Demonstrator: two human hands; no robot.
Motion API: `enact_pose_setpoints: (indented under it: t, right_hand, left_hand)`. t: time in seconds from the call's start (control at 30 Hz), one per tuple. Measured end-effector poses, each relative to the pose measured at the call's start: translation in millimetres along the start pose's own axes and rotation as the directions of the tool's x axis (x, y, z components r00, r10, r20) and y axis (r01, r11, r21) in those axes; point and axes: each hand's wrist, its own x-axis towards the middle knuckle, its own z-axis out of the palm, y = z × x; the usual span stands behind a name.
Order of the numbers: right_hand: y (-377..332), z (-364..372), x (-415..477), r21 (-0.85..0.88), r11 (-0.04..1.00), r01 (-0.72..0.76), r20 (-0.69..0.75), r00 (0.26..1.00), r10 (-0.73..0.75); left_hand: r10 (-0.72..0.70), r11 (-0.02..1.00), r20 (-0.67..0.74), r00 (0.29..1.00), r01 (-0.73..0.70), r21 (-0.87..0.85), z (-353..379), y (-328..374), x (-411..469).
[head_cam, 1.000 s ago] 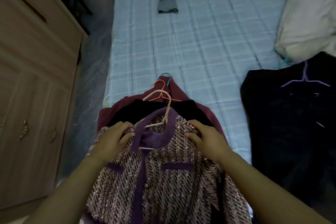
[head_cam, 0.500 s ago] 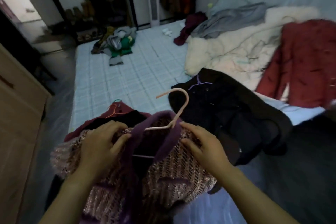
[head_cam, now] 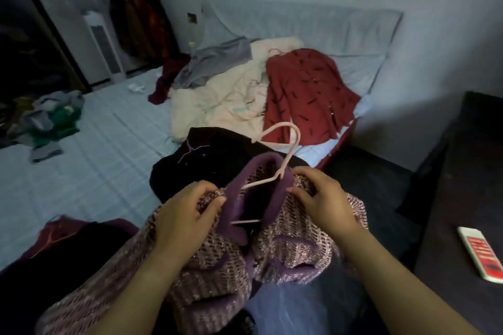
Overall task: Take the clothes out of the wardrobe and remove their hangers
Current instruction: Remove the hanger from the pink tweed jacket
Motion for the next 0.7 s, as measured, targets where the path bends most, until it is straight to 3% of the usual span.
enact_pose_setpoints:
  t: [0.1, 0.23, 0.43, 0.5, 0.57, 0.7]
  right_hand:
    - [27.9, -28.7, 17.2, -0.031, 0.999, -0.014, -0.121, 0.993, 0.010]
    - [69.2, -73.0, 69.6, -0.111, 0.994, -0.018, -0.251, 0.968, -0.010]
    - [128.2, -100.9, 129.2, -0.175, 0.983, -0.060, -0.314, 0.949, 0.002]
    - [176.9, -116.5, 225.7, -0.206, 0.974, -0.093, -0.388, 0.922, 0.006]
    - [184.1, -123.7, 243.1, -0.227, 0.968, -0.108, -0.361, 0.932, 0.019]
    - [216.6, -144.1, 321.5, -0.192, 0.974, -0.123, -0.442, 0.897, 0.026]
  left_hand:
    - [0.075, 0.994, 0.084, 0.994, -0.068, -0.086, 35.8, 7.5, 34.7]
    - [0.161, 0.986, 0.105, 0.981, -0.155, -0.063, 76.2, 9.0, 107.5]
    - [0.047, 0.973, 0.261, 0.964, 0.015, -0.229, 133.4, -6.1, 175.8]
    - [0.044, 0.956, 0.338, 0.940, 0.058, -0.287, 185.0, -12.0, 283.9]
    - [0.054, 0.952, 0.313, 0.948, 0.046, -0.304, 193.4, -2.9, 294.8]
    - [0.051, 0.926, 0.187, 0.981, 0.023, -0.376, 218.3, 22.1, 367.7]
